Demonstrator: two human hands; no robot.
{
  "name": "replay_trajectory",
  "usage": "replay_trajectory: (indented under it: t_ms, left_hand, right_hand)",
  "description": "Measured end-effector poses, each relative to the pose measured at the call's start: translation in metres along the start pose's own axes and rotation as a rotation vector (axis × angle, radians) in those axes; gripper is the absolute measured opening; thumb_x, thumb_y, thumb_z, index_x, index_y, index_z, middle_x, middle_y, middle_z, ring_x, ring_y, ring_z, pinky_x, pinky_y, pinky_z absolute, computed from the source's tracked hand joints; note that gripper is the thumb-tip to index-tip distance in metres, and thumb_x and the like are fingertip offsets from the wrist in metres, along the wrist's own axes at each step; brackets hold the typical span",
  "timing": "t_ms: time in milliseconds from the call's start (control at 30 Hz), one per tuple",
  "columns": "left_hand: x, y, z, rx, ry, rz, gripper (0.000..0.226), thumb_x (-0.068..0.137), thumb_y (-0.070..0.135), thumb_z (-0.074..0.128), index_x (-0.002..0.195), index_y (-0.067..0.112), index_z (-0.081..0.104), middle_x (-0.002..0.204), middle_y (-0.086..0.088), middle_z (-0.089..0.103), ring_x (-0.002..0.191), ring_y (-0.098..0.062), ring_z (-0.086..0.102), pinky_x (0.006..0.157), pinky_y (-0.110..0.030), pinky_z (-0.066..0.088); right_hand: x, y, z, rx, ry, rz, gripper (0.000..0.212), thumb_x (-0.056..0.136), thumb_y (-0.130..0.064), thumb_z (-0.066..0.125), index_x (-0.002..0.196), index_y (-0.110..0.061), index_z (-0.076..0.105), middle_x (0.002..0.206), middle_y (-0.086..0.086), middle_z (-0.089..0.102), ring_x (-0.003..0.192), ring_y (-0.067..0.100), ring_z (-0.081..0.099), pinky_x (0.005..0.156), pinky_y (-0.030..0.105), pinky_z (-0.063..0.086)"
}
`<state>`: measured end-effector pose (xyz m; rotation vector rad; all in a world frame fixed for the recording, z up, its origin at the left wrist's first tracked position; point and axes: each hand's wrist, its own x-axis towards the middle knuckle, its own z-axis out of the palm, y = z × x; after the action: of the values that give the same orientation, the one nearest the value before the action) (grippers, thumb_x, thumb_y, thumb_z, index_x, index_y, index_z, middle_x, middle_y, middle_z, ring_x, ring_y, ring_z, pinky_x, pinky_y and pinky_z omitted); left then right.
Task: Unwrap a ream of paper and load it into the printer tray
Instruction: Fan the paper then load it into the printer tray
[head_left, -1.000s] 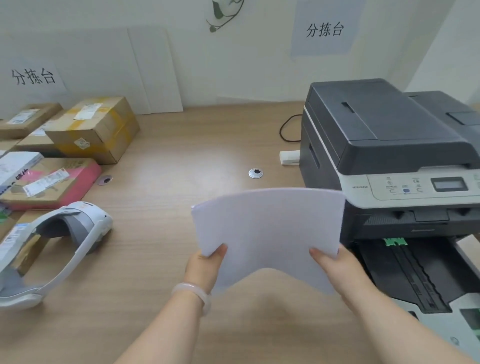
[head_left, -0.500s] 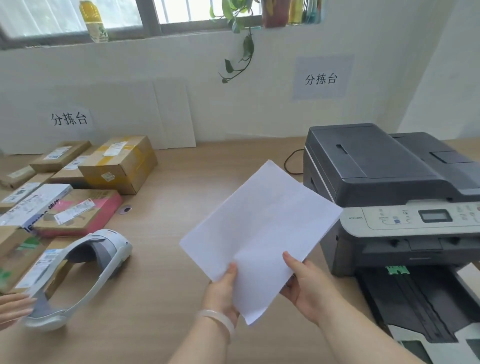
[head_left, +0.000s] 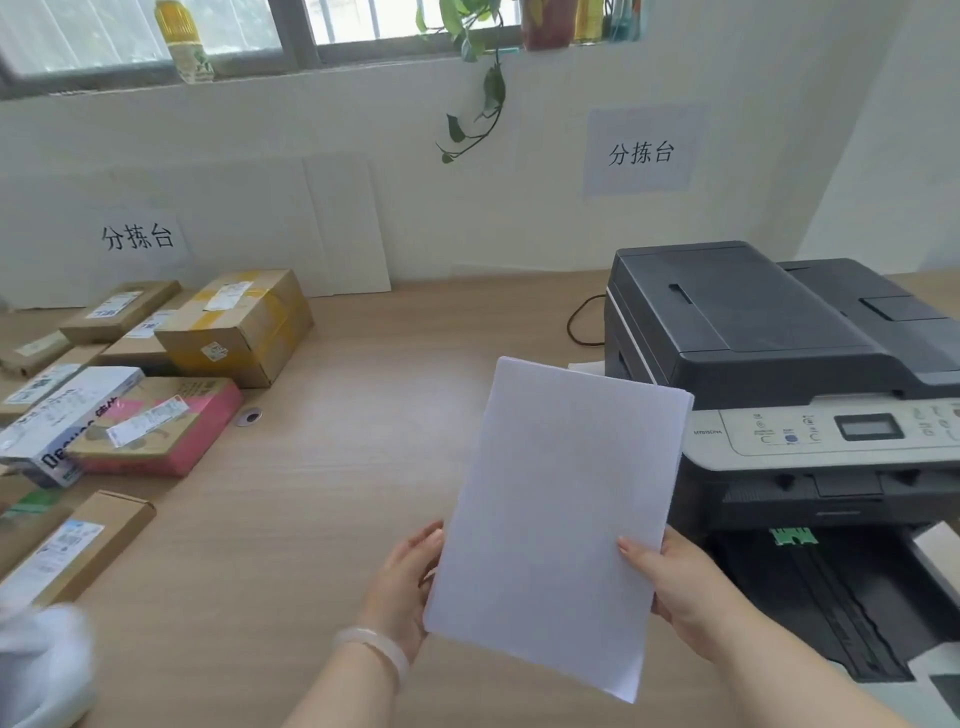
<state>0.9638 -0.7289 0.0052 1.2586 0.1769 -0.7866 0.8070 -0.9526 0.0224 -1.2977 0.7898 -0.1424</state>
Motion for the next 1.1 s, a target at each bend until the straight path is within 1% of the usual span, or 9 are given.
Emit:
replay_trajectory:
  t_ms: [133, 233, 300, 500, 633, 767, 867, 1033, 1100]
  left_hand:
    - [0.002, 0.005, 0.025, 0.471, -0.189, -0.055, 0.049, 0.066, 0.029, 0.071, 0.113, 0.016, 0.065, 0.108, -0.009, 0.073, 0.094, -0.026, 0.07, 0.076, -0.036, 0.055]
    - [0.007, -0.004, 0.05, 0.495, -0.067, 0.086, 0.028, 0.072, 0.024, 0.077, 0.097, 0.013, 0.072, 0.099, -0.01, 0.075, 0.091, -0.024, 0.071, 0.085, -0.043, 0.056]
    - [0.011, -0.017, 0.057, 0.513, 0.007, 0.153, 0.003, 0.08, 0.022, 0.075, 0.081, 0.023, 0.072, 0.083, 0.002, 0.074, 0.078, -0.013, 0.068, 0.072, -0.033, 0.055]
    - [0.025, -0.078, 0.055, 0.552, 0.119, 0.111, 0.008, 0.091, 0.021, 0.062, 0.087, 0.023, 0.068, 0.089, 0.002, 0.069, 0.088, -0.014, 0.061, 0.072, -0.021, 0.043]
    - [0.025, -0.079, 0.057, 0.531, 0.16, 0.107, 0.017, 0.09, 0.023, 0.063, 0.074, 0.027, 0.067, 0.083, 0.001, 0.069, 0.082, -0.014, 0.061, 0.067, -0.023, 0.044]
    - [0.019, -0.051, 0.064, 0.521, 0.163, 0.104, 0.017, 0.088, 0.028, 0.064, 0.082, 0.014, 0.073, 0.084, -0.006, 0.073, 0.077, -0.021, 0.065, 0.06, -0.026, 0.047]
    - [0.004, -0.027, 0.072, 0.476, 0.152, 0.153, 0.014, 0.087, 0.022, 0.066, 0.075, 0.018, 0.07, 0.074, 0.0, 0.07, 0.067, -0.013, 0.064, 0.058, -0.024, 0.049]
    - [-0.022, 0.002, 0.078, 0.387, 0.093, 0.224, 0.008, 0.083, 0.014, 0.071, 0.088, 0.008, 0.073, 0.091, -0.013, 0.075, 0.086, -0.029, 0.071, 0.084, -0.044, 0.057]
    - [-0.035, 0.009, 0.079, 0.343, 0.055, 0.25, 0.027, 0.074, 0.019, 0.074, 0.098, 0.005, 0.072, 0.098, -0.015, 0.075, 0.092, -0.032, 0.071, 0.088, -0.049, 0.055]
  right_hand:
    - [-0.002, 0.007, -0.003, -0.053, 0.025, -0.041, 0.022, 0.093, -0.012, 0.057, 0.113, -0.014, 0.067, 0.102, 0.004, 0.077, 0.098, 0.026, 0.071, 0.091, 0.047, 0.053]
    - [-0.004, 0.01, -0.001, -0.093, 0.07, -0.083, 0.021, 0.094, -0.012, 0.056, 0.109, -0.019, 0.069, 0.1, -0.002, 0.077, 0.095, 0.018, 0.071, 0.085, 0.038, 0.055]
    - [-0.003, 0.014, -0.001, -0.089, 0.124, -0.102, 0.018, 0.093, -0.014, 0.057, 0.104, -0.022, 0.07, 0.097, -0.006, 0.077, 0.092, 0.013, 0.07, 0.078, 0.031, 0.054]
    - [0.006, 0.06, 0.001, -0.214, 0.138, -0.025, 0.022, 0.094, -0.016, 0.055, 0.085, -0.033, 0.067, 0.092, -0.015, 0.072, 0.087, -0.005, 0.06, 0.072, 0.018, 0.047]
    - [0.011, 0.069, 0.0, -0.27, 0.16, 0.001, 0.016, 0.095, -0.02, 0.054, 0.095, -0.029, 0.067, 0.1, -0.005, 0.073, 0.096, 0.011, 0.066, 0.079, 0.027, 0.047]
    - [0.011, 0.034, -0.002, -0.28, 0.155, -0.061, 0.014, 0.094, -0.018, 0.055, 0.101, -0.026, 0.064, 0.09, -0.011, 0.071, 0.084, 0.004, 0.064, 0.068, 0.019, 0.047]
    - [0.004, -0.003, -0.006, -0.271, 0.112, -0.123, 0.014, 0.093, -0.02, 0.057, 0.103, -0.025, 0.065, 0.095, -0.01, 0.072, 0.09, 0.008, 0.067, 0.077, 0.027, 0.052]
    - [-0.012, -0.044, -0.012, -0.249, 0.065, -0.169, 0.018, 0.095, -0.033, 0.052, 0.107, -0.026, 0.063, 0.104, -0.005, 0.072, 0.099, 0.016, 0.067, 0.093, 0.041, 0.052]
    - [-0.021, -0.052, -0.013, -0.241, 0.063, -0.196, 0.015, 0.096, -0.033, 0.05, 0.105, -0.029, 0.062, 0.103, -0.006, 0.071, 0.098, 0.015, 0.067, 0.088, 0.038, 0.054]
